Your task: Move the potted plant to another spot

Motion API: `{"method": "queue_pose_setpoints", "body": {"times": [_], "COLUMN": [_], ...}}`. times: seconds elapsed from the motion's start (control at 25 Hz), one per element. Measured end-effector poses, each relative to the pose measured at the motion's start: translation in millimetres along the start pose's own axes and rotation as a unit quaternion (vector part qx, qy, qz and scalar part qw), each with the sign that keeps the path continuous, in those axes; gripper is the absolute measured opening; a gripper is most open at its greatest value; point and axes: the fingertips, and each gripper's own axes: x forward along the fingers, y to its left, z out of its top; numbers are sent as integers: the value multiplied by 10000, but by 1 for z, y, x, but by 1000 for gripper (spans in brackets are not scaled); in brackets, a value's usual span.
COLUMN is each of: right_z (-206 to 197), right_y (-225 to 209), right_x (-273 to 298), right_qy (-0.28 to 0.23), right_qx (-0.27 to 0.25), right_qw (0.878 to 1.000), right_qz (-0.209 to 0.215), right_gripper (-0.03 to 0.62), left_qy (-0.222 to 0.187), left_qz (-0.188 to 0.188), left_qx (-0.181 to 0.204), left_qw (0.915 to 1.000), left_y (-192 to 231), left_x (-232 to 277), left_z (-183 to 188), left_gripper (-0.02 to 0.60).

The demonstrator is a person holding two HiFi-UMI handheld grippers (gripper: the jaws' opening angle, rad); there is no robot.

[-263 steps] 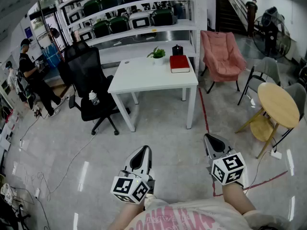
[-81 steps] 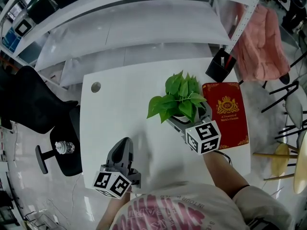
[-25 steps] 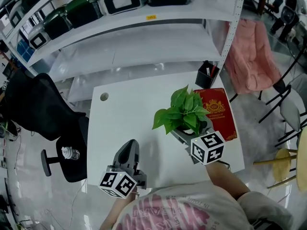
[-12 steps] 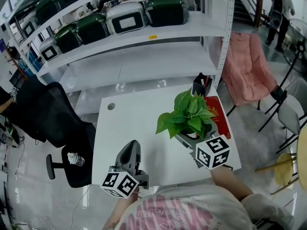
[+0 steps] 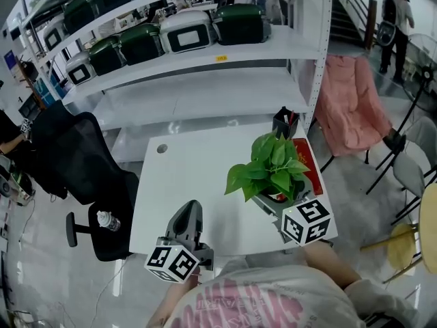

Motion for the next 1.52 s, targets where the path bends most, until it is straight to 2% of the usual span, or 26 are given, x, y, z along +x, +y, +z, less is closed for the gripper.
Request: {"method": "queue_pose_setpoints", "body": {"times": [0.24,0.52,0.92,1.16,1.52], "right_z": [-13,-39,-74,-79,-73], "right_y": [27,56,110,147,211], "right_x": [-49,-45,8,38,95], "right_qy": [220,598,997,1111,1151], "right_qx": [19,32,-19,-124,-162], "right_qw": [9996,9964,9866,9822,9807], "right_qz": [153,601,1291,1509,1572], "right_gripper": [525,525,525,525,525], "left_qy": [79,97,-70,-133,-106], "left_qz": [126,543,1231,1367,1410], "left_qx": [-71,-163,-341,-430,-412], "left_qw": [9999,9983,9918,9896,9891], "left_y": [-29,-21,41,76,146], "left_x": [-51,-80,-118,-135,-157], "left_z": [-17,-23,-22,-11,37], "left_gripper": [25,25,25,25,25]}}
